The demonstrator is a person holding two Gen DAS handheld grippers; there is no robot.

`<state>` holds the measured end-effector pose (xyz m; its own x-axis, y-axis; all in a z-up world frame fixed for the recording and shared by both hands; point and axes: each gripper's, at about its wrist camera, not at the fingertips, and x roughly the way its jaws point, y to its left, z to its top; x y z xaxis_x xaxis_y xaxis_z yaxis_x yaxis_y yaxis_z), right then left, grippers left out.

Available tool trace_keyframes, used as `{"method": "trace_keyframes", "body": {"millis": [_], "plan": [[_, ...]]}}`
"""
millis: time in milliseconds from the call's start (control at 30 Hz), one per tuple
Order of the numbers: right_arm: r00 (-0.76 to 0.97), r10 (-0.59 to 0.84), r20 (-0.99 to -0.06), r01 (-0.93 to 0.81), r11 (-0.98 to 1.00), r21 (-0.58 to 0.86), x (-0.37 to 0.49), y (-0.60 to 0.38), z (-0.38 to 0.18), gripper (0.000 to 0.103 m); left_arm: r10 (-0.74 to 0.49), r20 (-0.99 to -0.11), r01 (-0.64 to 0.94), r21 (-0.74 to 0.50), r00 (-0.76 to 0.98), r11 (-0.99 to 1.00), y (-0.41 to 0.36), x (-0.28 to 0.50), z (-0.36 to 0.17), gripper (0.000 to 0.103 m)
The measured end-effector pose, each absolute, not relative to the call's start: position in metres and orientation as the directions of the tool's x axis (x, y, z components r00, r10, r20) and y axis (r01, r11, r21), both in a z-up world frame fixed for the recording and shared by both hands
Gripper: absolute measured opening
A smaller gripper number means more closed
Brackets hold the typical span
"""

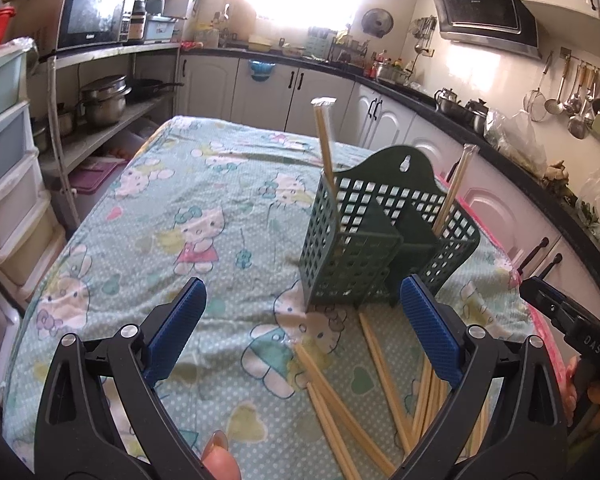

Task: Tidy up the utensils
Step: 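Withdraw both open grippers from the basket back toward the loose chopsticks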

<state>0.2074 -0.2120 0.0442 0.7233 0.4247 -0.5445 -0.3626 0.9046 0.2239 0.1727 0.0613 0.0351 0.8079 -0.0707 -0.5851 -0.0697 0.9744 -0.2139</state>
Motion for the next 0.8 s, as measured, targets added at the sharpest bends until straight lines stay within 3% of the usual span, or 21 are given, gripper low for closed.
{"method": "trace_keyframes", "body": {"millis": [600, 800], "plan": [[0.640, 0.438, -0.631, -0.375, 0.895, 0.242, 0.216, -0.197, 0.005, 0.060, -0.104, -0.681, -0.081, -0.235, 0.725, 0.969, 0.064, 0.177, -0.014, 0.089], [0.617, 0.436, -0.655, -0.368, 0.896, 0.250, 0.221, -0.194, -0.005, 0.060, -0.130, -0.711, -0.067, -0.241, 0.691, 0.968, 0.060, 0.185, -0.028, 0.078]]}}
